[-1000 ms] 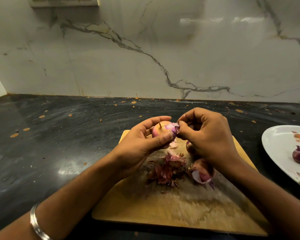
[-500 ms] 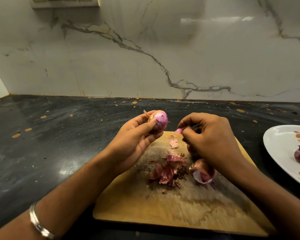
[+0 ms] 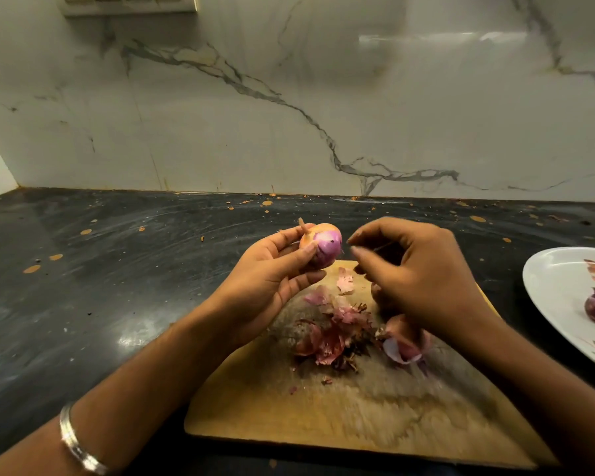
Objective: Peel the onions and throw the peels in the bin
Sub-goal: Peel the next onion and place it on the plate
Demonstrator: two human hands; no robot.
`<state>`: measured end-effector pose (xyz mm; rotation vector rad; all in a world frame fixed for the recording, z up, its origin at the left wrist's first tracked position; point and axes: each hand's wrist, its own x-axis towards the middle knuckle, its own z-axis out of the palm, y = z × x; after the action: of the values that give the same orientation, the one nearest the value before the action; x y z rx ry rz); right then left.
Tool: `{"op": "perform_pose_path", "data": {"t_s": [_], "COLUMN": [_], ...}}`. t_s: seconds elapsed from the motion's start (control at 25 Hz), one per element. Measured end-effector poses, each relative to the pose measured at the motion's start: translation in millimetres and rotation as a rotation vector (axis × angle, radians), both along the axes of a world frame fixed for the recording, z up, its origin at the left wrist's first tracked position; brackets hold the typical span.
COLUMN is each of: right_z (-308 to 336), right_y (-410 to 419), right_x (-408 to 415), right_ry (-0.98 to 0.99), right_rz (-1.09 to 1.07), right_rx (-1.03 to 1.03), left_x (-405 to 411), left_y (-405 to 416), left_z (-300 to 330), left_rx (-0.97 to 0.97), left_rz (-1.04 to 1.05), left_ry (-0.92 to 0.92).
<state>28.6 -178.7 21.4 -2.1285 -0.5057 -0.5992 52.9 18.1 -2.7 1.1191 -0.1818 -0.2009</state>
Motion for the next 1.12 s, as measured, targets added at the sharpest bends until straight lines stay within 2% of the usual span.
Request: {"op": "perform_pose_path", "data": {"t_s": [0.2,0.44,0.68,1.0,1.12], "right_z": [-2.3,-3.2,-2.0,-5.4,-7.3], "right_y": [-0.4,0.6,0.0,6.5,7.3], "right_x": [2.7,0.6,1.7,1.4,2.9], "right_ry": [0.137,0.103,0.094,-0.166,-0.164], "right_rz": [0.018,0.015,0.057,-0.031,-0.052], "right_rx": [0.149,0.098,0.036,-0.207,-0.189], "left_x": [-4.3,-10.1,-14.7,-19.7,-18.6], "left_y": [-1.8,-3.5,-4.4,-6.7,-5.9], "left_z": [-1.9,0.5,3.3,2.4,4.5], "left_rx": [0.064,0.185,0.213,0.25,0.259], "left_rz": [-0.063,-0.047,-0.046,-0.01,-0.017], "left_ry": [-0.046,-0.104,-0.082,-0.1,-0.099]}}
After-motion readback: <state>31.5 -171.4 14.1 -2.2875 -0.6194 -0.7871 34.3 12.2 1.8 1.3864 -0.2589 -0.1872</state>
